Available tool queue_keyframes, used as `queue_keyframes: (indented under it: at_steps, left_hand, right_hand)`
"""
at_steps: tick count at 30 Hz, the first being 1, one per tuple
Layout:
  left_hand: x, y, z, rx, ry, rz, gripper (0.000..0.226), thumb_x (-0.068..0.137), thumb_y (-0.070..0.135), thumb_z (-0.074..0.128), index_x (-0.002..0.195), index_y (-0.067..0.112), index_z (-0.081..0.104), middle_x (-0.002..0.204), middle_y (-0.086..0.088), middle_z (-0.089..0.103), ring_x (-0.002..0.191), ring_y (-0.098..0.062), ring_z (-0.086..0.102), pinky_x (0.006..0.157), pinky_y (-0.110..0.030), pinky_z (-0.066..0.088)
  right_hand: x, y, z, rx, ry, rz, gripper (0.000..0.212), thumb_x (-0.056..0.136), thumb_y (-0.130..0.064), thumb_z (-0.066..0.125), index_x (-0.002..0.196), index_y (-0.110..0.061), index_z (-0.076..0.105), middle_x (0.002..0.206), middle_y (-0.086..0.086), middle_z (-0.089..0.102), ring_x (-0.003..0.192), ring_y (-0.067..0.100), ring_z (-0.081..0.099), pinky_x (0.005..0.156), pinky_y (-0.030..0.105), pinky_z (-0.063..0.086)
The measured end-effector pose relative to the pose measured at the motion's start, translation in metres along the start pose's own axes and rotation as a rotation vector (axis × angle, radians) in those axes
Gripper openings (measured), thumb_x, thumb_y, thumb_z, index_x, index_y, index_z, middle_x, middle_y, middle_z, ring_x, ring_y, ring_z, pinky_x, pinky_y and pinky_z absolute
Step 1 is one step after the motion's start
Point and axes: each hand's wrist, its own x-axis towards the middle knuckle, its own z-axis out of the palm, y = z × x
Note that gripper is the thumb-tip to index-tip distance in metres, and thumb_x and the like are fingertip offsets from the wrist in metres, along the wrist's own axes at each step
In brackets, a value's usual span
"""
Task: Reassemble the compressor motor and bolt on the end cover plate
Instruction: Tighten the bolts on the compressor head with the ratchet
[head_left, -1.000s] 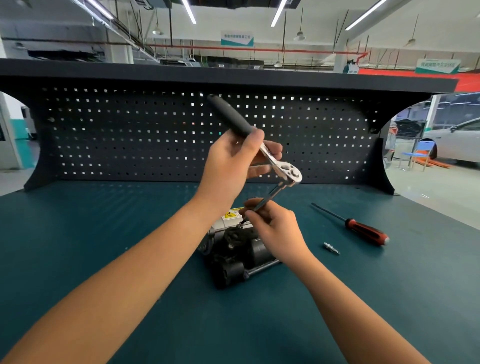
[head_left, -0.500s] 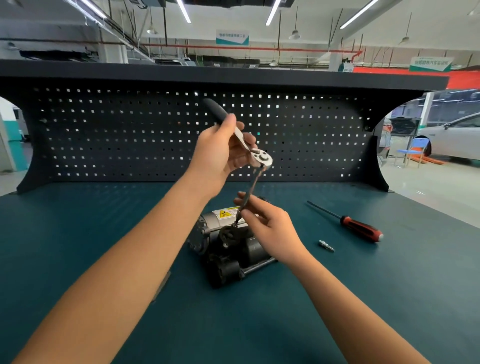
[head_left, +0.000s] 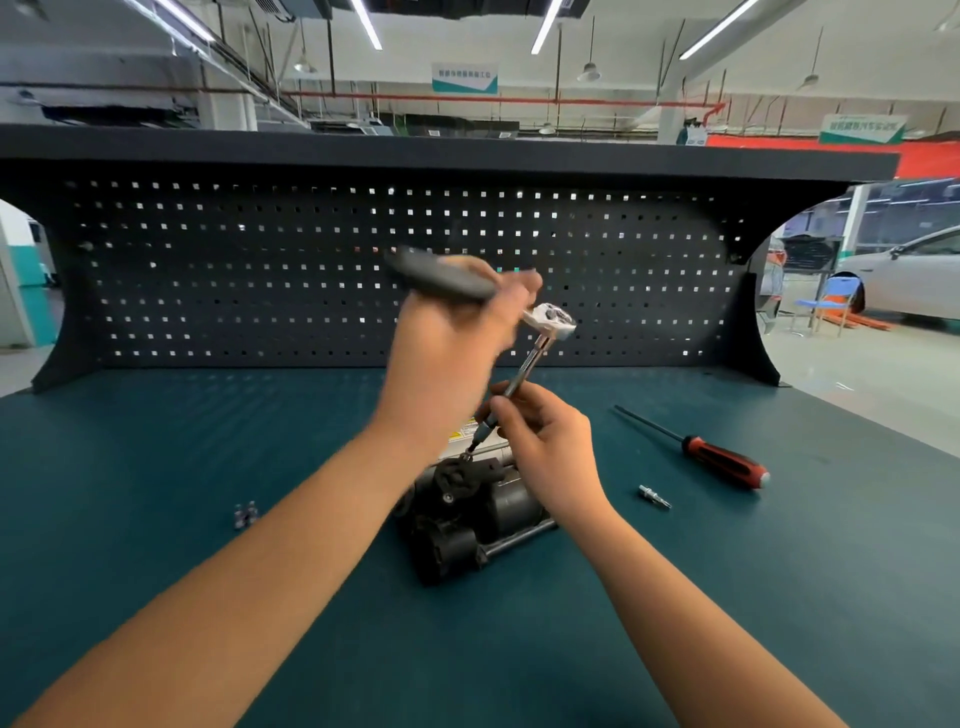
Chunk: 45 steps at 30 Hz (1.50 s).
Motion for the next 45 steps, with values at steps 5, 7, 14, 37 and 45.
queue_keyframes:
  at_steps: [5,7,14,37,45]
  left_hand:
    - [-0.037,-0.017,-0.006,0.334,-0.169,0.407,0.015,0.089,0.020,0.051,0.102,0.017,0.046,0.126,0.001,0.050,0.118,-0.006,0.053,0.100,-0.022,0.042]
    - [-0.028,-0.018,-0.007,0.145,-0.107,0.295,0.006,0.092,0.018,0.047,0.098,0.019,0.045,0.117,-0.001,0.059,0.113,-0.007,0.058,0.097,-0.024,0.045]
    - [0.037,-0.024,-0.006,-0.359,0.187,-0.251,0.025,0.103,0.025,0.030,0.090,0.012,0.047,0.061,0.002,0.069,0.058,-0.010,0.066,0.053,-0.021,0.051]
    - [-0.033,-0.016,0.002,0.179,-0.059,0.303,0.011,0.086,0.025,0.049,0.095,0.021,0.042,0.112,-0.005,0.061,0.112,-0.011,0.058,0.097,-0.024,0.042]
    - [0.011,-0.017,-0.007,-0.382,0.074,-0.131,0.027,0.102,0.029,0.029,0.087,0.014,0.046,0.071,0.001,0.070,0.077,-0.015,0.069,0.077,-0.029,0.055]
  right_hand:
    - [0.002,-0.008,0.003,0.047,-0.010,-0.019,0.039,0.080,-0.013,0.061,0.048,-0.036,0.055,0.042,-0.018,0.047,0.043,-0.004,0.039,0.046,0.007,0.030]
    - [0.004,-0.008,0.002,0.133,-0.031,0.029,0.027,0.083,-0.005,0.067,0.067,-0.027,0.066,0.055,-0.016,0.059,0.051,-0.007,0.049,0.056,0.009,0.038]
    - [-0.003,-0.002,-0.006,0.207,-0.116,0.135,0.021,0.089,-0.003,0.060,0.097,-0.021,0.067,0.087,-0.013,0.069,0.085,-0.005,0.065,0.077,0.009,0.046]
    - [0.002,-0.001,0.012,-0.124,0.032,-0.064,0.048,0.087,0.000,0.057,0.057,-0.032,0.038,0.042,-0.013,0.048,0.047,-0.010,0.046,0.048,0.005,0.034]
    - [-0.004,0.002,0.006,0.070,-0.038,0.048,0.018,0.092,-0.012,0.057,0.079,-0.024,0.058,0.071,-0.013,0.066,0.065,-0.007,0.059,0.065,0.007,0.040]
